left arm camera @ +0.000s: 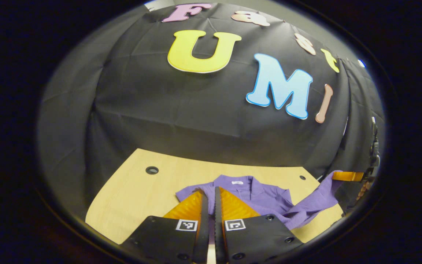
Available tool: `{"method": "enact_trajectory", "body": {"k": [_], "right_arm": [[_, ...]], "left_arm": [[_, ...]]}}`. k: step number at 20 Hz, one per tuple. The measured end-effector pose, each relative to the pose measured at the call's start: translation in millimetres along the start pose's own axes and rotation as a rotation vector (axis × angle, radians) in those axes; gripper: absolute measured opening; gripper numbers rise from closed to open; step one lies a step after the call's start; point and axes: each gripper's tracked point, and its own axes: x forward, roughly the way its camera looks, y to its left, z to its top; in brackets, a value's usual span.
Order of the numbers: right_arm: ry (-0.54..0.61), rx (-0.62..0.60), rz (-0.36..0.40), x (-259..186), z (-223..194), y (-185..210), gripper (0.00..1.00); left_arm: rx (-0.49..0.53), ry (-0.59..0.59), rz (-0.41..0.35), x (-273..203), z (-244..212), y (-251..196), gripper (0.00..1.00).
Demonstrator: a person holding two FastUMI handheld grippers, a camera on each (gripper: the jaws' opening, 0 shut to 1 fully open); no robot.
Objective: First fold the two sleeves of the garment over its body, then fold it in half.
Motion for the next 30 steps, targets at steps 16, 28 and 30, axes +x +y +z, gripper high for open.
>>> {"method": "enact_trajectory", "body": {"k": [16,28,30], "right_arm": [[0.085,-0.005,-0.028,170,11,-49,0.03],[0.167,-0.141,-0.088,263,-36,-68,0.05],[0.177,-0.138,-0.104,272,-41,-71,0.1]], "left_arm": [[0.103,-0.051,0.164,158,4,33,0.13],[0.232,-0.003,0.294,245,-47,47,0.13],[0.248,0.016,0.31,255,-59,53,0.12]]}}
